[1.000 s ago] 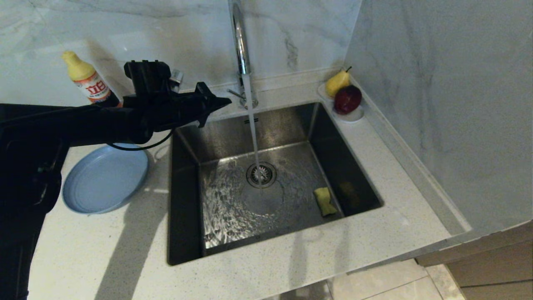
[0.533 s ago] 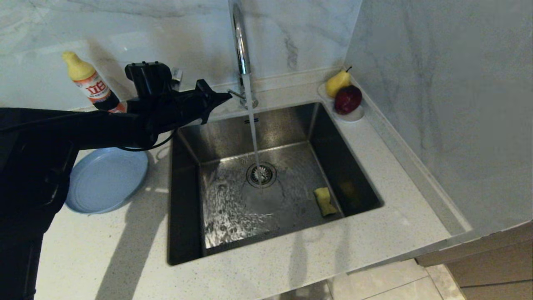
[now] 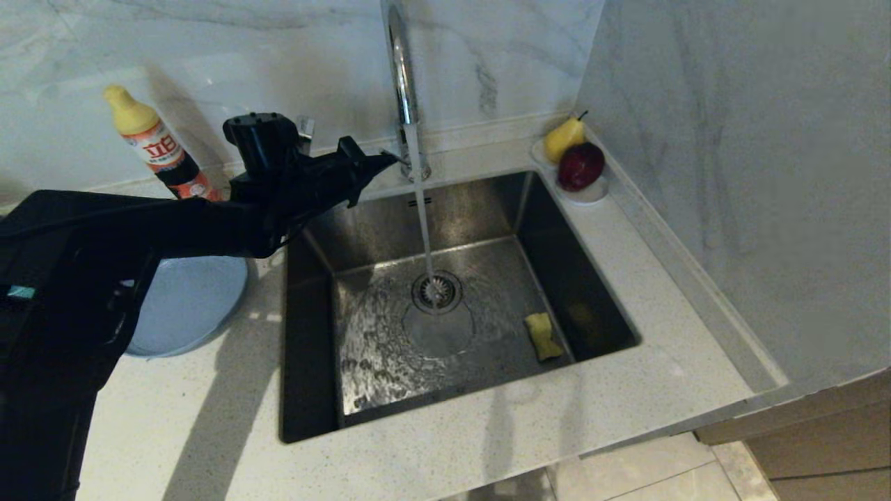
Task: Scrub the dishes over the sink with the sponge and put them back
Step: Turn off the faucet
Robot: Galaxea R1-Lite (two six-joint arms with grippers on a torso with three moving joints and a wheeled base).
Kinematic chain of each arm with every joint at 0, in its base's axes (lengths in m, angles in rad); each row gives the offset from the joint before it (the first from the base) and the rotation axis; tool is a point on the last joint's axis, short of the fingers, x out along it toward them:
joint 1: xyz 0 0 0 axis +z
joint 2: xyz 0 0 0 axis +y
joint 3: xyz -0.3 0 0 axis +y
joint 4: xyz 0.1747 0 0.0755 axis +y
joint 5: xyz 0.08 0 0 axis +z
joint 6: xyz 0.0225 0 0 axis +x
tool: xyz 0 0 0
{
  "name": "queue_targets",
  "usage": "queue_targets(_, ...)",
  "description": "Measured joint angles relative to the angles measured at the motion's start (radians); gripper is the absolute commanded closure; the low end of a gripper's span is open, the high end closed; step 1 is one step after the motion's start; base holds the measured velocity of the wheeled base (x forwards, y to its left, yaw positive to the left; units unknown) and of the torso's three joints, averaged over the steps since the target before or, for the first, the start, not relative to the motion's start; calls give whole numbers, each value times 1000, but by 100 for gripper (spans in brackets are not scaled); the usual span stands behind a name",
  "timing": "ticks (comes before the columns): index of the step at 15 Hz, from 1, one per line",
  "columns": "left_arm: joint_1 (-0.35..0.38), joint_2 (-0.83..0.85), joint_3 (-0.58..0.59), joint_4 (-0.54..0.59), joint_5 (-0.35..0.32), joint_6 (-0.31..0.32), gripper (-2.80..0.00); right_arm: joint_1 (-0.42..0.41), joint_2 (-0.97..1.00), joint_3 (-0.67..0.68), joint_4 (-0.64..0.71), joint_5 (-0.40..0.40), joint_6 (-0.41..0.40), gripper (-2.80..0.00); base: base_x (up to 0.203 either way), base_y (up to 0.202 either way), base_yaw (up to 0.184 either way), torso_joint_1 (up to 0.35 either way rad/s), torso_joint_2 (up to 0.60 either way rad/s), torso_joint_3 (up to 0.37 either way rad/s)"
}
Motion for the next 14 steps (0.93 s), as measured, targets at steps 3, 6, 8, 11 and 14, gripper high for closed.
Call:
queue_targets(3, -2, 20, 0, -57, 1, 1, 0, 0, 0, 0, 0, 0, 0, 0, 0, 0, 0, 0, 0, 0)
queue_targets(6, -2, 34, 0, -111, 3, 3, 0, 0, 0, 0, 0, 0, 0, 0, 0, 0, 0, 0, 0, 0)
queue_targets(8, -2, 38, 0, -127, 5, 6, 0, 0, 0, 0, 0, 0, 0, 0, 0, 0, 0, 0, 0, 0)
queue_targets(11, -2, 42, 0, -148, 27, 10, 0, 0, 0, 0, 0, 0, 0, 0, 0, 0, 0, 0, 0, 0)
queue_targets(14, 0, 44, -1, -149, 30, 15, 0, 0, 0, 0, 0, 0, 0, 0, 0, 0, 0, 0, 0, 0)
